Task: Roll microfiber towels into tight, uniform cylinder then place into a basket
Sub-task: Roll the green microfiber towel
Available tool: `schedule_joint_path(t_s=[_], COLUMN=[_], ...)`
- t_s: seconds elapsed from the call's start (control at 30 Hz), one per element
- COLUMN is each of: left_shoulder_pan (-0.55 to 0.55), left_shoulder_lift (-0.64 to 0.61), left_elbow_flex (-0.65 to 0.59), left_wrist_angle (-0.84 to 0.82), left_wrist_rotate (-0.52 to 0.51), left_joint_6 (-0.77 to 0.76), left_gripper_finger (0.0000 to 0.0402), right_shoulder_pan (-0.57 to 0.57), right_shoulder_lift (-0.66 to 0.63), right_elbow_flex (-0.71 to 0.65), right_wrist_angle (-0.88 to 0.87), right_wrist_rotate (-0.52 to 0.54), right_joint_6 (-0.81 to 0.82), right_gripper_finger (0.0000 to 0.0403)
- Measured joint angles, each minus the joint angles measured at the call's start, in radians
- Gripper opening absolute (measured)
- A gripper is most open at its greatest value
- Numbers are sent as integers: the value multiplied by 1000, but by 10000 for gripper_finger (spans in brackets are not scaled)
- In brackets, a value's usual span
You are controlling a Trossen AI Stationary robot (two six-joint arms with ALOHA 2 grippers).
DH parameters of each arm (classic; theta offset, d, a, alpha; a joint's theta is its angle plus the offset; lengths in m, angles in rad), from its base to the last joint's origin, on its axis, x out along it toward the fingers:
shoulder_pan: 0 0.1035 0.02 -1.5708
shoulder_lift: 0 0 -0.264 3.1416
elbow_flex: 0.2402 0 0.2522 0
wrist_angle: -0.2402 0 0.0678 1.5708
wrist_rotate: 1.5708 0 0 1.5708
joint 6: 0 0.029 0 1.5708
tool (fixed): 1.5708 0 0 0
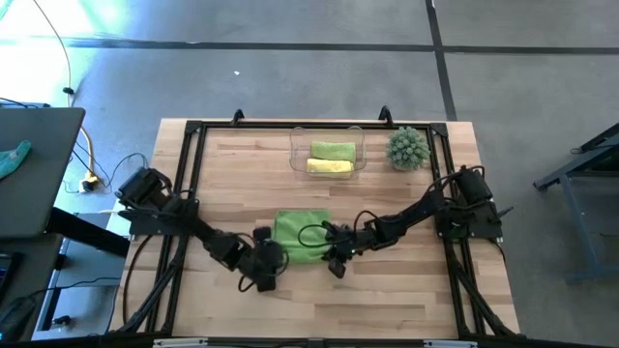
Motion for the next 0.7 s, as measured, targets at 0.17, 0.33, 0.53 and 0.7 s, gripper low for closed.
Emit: schedule_joint_path(t_s=[0.17, 0.33, 0.53, 0.7], left_shoulder_pan=[65, 133, 195, 223], left_shoulder_lift=[-10, -21, -11, -11], left_elbow_flex=[1, 0, -4, -5], left_wrist_angle=[9, 63, 133, 82], left_wrist_rotate=[185, 512, 712, 724], left_joint_6=[-111, -213, -254, -258], left_gripper_finger=[79, 11, 24, 15], right_shoulder_pan=[1, 1, 2, 2], right_shoulder_lift=[2, 4, 0, -15], right_elbow_flex=[-1, -3, -5, -6], right_wrist_angle=[16, 41, 46, 59], right_wrist_rotate=[-74, -167, -193, -206], right_joint_6=[0, -22, -66, -180], right_gripper_finger=[21, 20, 20, 35])
